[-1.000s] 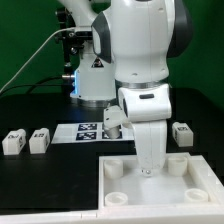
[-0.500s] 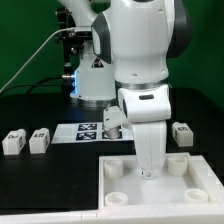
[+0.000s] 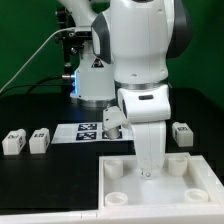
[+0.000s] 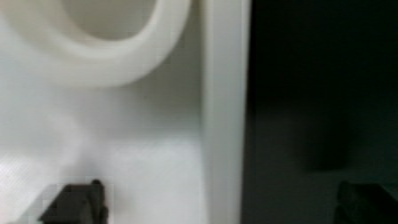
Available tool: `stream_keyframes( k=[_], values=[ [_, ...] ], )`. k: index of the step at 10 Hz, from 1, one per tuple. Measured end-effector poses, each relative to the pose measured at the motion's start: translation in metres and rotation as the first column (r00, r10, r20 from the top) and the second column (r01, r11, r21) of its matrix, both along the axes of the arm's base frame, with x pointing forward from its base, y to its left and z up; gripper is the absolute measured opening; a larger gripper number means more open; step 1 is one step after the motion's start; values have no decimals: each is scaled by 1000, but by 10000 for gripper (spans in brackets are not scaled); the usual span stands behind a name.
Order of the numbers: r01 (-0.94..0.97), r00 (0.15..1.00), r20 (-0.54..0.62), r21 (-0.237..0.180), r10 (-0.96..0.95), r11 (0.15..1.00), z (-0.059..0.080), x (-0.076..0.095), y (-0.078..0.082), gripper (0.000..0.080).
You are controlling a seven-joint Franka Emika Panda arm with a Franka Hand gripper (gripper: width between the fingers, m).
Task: Assemble one leg
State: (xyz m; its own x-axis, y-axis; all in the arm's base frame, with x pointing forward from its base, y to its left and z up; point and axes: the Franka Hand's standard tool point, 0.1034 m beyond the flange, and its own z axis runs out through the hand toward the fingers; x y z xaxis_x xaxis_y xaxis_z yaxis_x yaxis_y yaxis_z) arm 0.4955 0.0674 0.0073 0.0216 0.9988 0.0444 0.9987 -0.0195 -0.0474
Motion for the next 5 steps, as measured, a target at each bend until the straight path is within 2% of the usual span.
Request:
stream_keyframes(
  k=[1,3,4,5],
  values=[
    [10,1000,10,-5,-10,1000,9,2,-4,649],
    [138,990,-1,-22,-138,990,24,-10,-3,649],
    [216,976,-14,-30,-217,976,27,-19,5,649],
    [378,925,-20,-40,-379,925,30,-27,20,649]
  ],
)
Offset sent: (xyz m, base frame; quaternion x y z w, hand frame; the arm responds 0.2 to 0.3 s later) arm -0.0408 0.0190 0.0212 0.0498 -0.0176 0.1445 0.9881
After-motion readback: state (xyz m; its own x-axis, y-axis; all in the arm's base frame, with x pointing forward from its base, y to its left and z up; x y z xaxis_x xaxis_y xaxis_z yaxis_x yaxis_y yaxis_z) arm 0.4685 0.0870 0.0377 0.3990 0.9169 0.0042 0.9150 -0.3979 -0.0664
